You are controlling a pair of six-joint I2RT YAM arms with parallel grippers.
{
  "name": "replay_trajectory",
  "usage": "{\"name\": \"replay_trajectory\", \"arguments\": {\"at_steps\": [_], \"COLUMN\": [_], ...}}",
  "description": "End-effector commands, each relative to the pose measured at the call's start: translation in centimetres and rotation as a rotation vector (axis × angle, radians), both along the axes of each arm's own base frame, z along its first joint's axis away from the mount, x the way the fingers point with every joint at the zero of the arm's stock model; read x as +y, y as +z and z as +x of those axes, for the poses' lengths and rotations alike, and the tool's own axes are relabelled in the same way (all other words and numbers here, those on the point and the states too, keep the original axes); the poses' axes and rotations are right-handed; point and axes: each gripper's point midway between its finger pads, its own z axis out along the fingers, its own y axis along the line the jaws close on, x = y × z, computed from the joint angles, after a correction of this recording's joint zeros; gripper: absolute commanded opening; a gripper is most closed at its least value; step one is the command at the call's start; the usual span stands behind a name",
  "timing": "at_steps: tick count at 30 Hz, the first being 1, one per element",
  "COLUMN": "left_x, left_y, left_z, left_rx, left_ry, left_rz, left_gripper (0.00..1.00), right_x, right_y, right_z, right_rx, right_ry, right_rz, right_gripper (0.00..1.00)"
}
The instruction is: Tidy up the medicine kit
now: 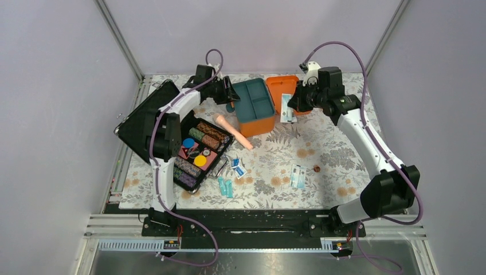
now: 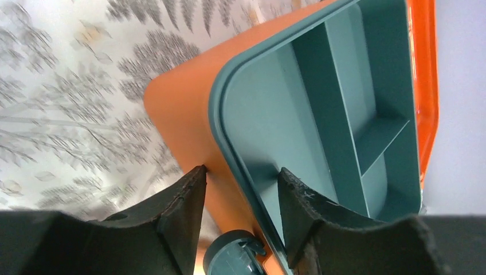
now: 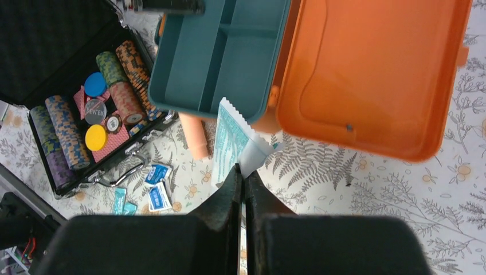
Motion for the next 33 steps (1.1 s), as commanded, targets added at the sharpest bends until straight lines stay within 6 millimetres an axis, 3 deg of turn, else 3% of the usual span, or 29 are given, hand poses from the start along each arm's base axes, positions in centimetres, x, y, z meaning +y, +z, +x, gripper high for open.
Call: {"name": "replay_trajectory", "arguments": {"at_steps": [1, 5, 8, 13, 14, 16, 17, 24, 33], "left_x": [-3.2, -5.2, -5.6, -4.3, -3.8, -2.8, -2.1, 2.3, 3.6], "left_y": [2.7, 2.7, 3.1, 4.9, 5.9, 7.1, 7.6, 10.2, 10.2], "left_z": [-4.6, -6.3, -6.5, -6.5, -6.5, -6.3, -6.3, -7.1, -8.5], "left_rx": [0.029, -0.02, -0.043, -0.085, -0.103, -0.129, -0.137, -0.178, -0.193], "left_ry": [-0.092, -0.162, -0.178, -0.145, -0.14, -0.119, -0.106, -0.027, -0.012], "left_rz": [-0.093, -0.042, -0.009, 0.03, 0.03, 0.033, 0.037, 0.062, 0.082], "left_gripper": [0.47, 0.49, 0.62, 0.77, 0.8, 0.97, 0.99, 0.99, 0.99], "right_x": [0.0, 0.5, 1.4, 3.2, 3.4, 3.9, 4.3, 4.4, 5.0], "right_y": [2.7, 2.5, 2.7, 2.2, 1.4, 0.3, -0.3, -4.1, -7.2], "right_z": [2.8, 5.1, 7.4, 10.5, 10.9, 10.8, 10.6, 11.3, 13.0], "right_rx": [-0.093, -0.098, -0.103, -0.069, -0.048, -0.017, -0.002, 0.09, 0.146], "right_ry": [-0.036, -0.035, -0.024, 0.0, -0.007, -0.001, 0.009, -0.076, -0.123], "right_rz": [0.025, 0.021, 0.032, 0.067, 0.069, 0.07, 0.069, 0.074, 0.051], "right_gripper": [0.0, 0.0, 0.0, 0.0, 0.0, 0.0, 0.0, 0.01, 0.02]}}
